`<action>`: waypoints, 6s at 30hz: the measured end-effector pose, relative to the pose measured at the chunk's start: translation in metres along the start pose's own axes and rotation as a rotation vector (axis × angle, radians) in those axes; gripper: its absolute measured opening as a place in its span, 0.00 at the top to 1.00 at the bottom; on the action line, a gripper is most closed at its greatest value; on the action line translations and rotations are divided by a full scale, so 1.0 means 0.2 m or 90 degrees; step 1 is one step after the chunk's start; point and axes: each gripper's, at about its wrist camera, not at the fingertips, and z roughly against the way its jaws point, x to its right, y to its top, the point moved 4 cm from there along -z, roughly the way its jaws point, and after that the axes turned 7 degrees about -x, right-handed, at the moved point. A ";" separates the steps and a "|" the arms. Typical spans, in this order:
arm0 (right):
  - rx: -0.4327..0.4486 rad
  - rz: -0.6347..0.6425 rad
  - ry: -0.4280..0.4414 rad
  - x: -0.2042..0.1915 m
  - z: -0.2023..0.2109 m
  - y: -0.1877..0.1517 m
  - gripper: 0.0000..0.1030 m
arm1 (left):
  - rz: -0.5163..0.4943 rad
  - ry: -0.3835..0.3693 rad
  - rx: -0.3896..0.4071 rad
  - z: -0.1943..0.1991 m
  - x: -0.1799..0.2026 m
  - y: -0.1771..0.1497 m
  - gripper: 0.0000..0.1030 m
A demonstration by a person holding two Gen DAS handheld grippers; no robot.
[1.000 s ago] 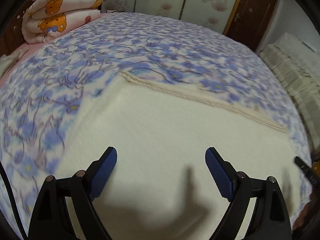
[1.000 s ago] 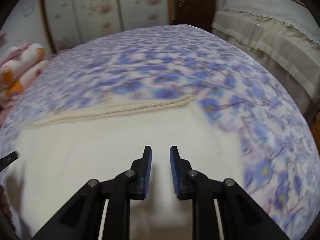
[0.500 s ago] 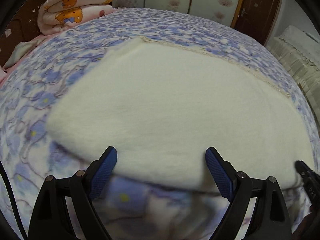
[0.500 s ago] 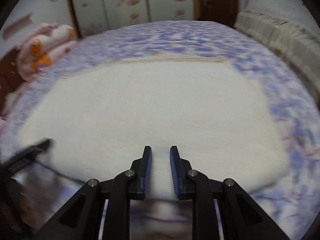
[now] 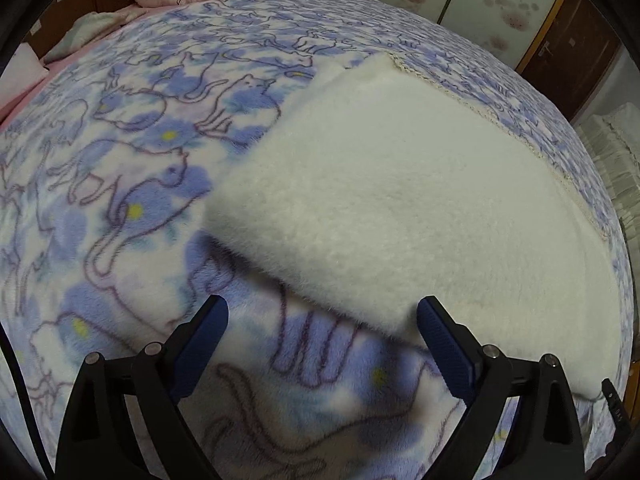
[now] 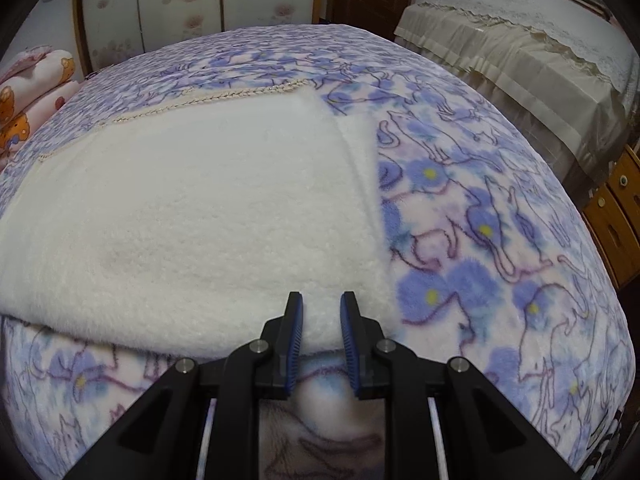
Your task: Fold large clothes
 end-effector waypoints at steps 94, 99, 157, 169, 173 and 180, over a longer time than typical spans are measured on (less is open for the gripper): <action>-0.091 0.071 0.375 -0.59 -0.05 0.40 0.90 | -0.253 -0.265 0.261 0.66 1.28 0.19 0.81; -0.024 0.044 0.268 -0.03 0.07 0.38 0.90 | -0.312 -0.300 0.215 0.55 1.68 -0.01 0.81; -0.108 -0.093 0.406 0.35 -0.01 0.14 0.78 | -0.408 -0.141 0.008 0.22 1.37 -0.21 0.40; -0.070 -0.099 0.320 0.33 -0.11 0.65 0.62 | -0.375 -0.170 -0.037 0.13 1.52 0.19 0.25; -0.090 -0.132 0.284 0.34 -0.27 0.78 0.62 | -0.336 -0.177 -0.075 -0.01 1.59 0.34 0.25; -0.016 -0.097 0.297 0.34 -0.24 0.79 0.88 | -0.362 -0.177 -0.039 -0.05 1.65 0.33 0.28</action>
